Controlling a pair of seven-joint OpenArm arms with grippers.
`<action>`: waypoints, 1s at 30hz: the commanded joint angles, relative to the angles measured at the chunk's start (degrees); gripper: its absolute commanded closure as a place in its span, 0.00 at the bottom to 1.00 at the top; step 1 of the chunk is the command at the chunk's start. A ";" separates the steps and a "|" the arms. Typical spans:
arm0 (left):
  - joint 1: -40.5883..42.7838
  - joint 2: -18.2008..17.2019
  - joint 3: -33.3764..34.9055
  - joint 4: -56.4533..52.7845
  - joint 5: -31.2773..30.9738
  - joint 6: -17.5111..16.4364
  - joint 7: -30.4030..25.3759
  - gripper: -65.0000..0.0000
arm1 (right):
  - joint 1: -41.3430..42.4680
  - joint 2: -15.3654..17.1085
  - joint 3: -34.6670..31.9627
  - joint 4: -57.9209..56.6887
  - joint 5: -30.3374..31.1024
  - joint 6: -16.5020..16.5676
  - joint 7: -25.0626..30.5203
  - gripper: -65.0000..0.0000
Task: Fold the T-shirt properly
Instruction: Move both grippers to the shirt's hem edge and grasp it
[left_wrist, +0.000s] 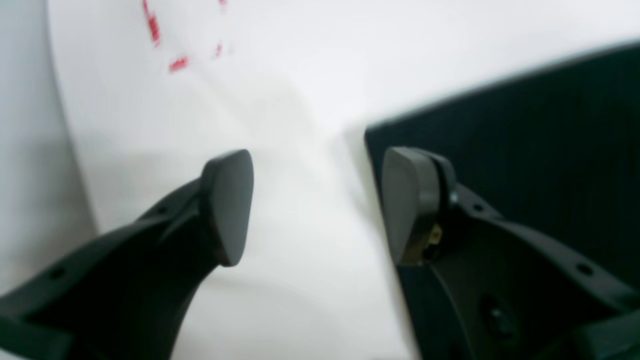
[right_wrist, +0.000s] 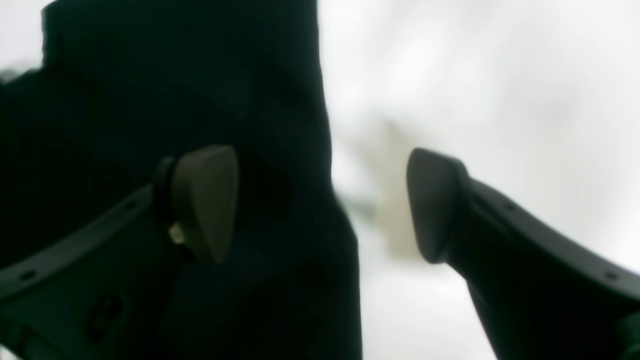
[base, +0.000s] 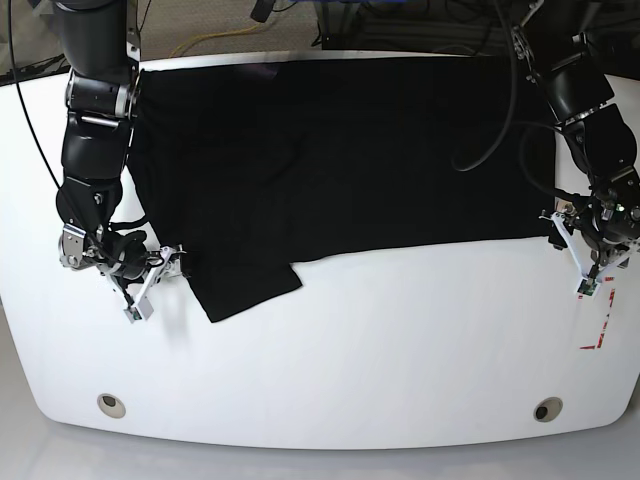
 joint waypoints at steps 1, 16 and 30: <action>-1.32 -0.60 -0.02 -1.46 0.62 -0.03 -1.03 0.42 | 4.12 0.83 -1.66 -5.50 -0.89 0.38 6.03 0.22; -1.49 -0.68 -0.02 -8.94 0.53 -0.03 -7.19 0.41 | 6.14 -4.79 -6.06 -12.97 -1.85 0.38 12.45 0.23; -2.02 -0.60 0.07 -14.74 0.27 4.58 -7.71 0.22 | 6.31 -5.76 -6.06 -12.97 -1.85 0.38 12.62 0.84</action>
